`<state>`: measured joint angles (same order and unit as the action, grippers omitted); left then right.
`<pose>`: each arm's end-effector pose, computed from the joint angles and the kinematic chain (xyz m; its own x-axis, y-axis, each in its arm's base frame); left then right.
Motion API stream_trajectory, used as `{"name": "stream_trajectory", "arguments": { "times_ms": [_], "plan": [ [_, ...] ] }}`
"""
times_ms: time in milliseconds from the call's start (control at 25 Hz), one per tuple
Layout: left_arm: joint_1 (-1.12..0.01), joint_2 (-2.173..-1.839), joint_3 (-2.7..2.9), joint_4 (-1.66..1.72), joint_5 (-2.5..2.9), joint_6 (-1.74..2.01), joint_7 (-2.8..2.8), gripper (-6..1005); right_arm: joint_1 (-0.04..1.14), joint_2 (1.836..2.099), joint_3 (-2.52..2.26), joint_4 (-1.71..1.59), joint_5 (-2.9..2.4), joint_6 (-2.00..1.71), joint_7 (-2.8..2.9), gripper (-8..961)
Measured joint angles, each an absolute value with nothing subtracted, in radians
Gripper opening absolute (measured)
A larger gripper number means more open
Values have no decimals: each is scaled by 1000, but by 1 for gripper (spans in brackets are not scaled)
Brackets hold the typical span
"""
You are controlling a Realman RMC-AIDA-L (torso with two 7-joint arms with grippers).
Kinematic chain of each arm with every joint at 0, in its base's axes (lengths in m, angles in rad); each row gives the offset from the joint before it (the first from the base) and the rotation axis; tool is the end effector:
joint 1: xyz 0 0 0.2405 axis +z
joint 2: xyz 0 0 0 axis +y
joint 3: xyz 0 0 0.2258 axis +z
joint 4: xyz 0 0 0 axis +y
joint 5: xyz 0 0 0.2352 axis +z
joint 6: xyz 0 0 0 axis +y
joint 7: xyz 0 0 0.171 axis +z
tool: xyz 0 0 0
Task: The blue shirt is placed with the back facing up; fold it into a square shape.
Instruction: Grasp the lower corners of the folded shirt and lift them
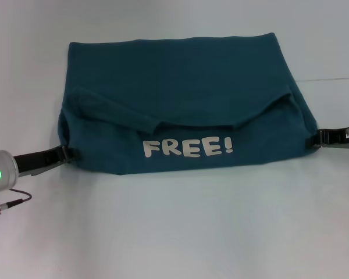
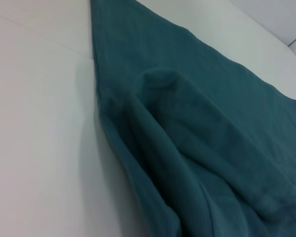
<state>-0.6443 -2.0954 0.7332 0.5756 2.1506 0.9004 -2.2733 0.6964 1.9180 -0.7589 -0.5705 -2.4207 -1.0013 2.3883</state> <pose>-0.2891 0.4254 -0.0211 0.1922 0.7656 0.6140 0.9797 -0.1137 -0.1649 0.3209 0.4351 0.0470 0.3241 -0.8310 -0.4521 -0.9049 -0.1328 -0.4045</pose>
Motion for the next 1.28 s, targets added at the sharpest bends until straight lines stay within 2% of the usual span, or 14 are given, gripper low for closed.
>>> {"name": "stream_trajectory", "arguments": {
  "times_ms": [80,320,560,840,1280],
  "plan": [
    [-644,-2095,733,576,2151,900,-2273,38,699,1917,-755,-571,-2422,-1002,2388,82],
    [-643,-2087,733,592,2167,985,-2282,38,691,1911,-752,-614,-2425,-1083,2410,47],
    [-625,-2079,733,707,2306,1208,-2380,38,639,1902,-756,-779,-2443,-1348,2483,49],
    [-554,-2074,724,882,2386,1507,-2434,38,609,1902,-753,-866,-2511,-1566,2505,51],
    [-472,-2092,716,1026,2509,1763,-2434,38,585,1904,-760,-868,-2561,-1810,2462,54]
  ]
}}
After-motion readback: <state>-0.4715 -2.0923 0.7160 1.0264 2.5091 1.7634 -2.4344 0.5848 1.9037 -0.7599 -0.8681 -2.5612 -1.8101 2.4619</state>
